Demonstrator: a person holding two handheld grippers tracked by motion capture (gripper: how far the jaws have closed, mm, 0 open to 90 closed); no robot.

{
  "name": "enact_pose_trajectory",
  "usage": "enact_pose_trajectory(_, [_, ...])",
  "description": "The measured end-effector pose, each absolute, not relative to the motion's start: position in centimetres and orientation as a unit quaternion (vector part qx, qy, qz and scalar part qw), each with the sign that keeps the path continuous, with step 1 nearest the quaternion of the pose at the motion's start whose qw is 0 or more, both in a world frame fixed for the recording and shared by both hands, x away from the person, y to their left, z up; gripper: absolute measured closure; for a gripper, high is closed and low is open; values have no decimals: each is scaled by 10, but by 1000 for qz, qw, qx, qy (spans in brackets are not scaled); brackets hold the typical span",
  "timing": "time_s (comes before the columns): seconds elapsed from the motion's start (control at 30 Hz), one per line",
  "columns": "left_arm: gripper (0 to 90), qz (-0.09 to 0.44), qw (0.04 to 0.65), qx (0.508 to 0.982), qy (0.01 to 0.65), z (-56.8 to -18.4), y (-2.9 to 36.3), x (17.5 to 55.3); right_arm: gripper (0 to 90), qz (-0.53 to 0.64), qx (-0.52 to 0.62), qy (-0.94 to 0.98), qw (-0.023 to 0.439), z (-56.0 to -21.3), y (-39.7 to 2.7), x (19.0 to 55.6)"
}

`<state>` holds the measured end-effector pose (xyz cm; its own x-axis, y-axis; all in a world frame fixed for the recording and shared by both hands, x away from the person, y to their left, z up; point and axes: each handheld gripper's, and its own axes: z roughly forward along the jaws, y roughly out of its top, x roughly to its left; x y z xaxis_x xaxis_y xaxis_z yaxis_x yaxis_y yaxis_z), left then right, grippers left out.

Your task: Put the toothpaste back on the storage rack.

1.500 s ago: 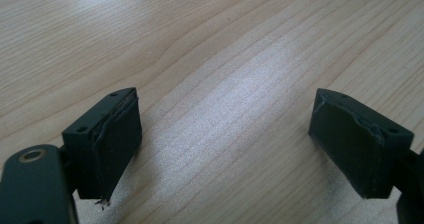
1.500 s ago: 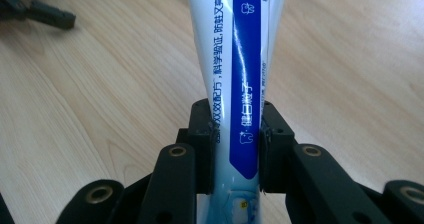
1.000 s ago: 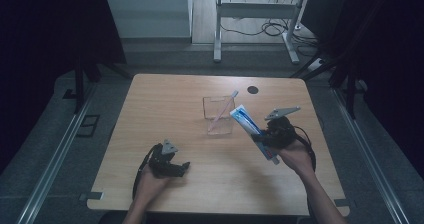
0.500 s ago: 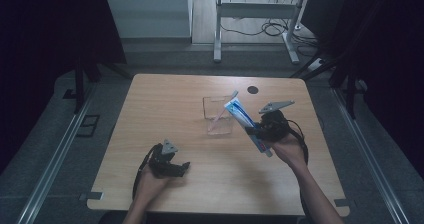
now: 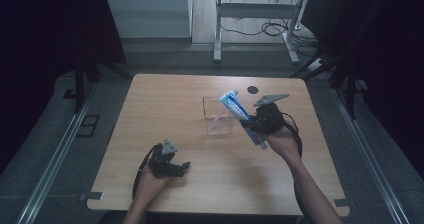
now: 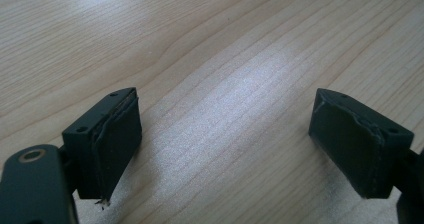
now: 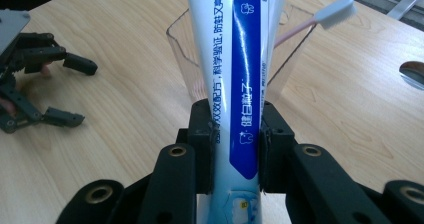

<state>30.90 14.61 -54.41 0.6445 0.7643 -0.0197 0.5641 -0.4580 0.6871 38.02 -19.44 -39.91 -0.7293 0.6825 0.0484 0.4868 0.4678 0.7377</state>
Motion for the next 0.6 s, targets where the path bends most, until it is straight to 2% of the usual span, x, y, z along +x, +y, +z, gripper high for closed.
enact_pose_trajectory(0.6, [136,148,340,841,395,-544,146,309,725,402,337,840,141,-386,-174,405])
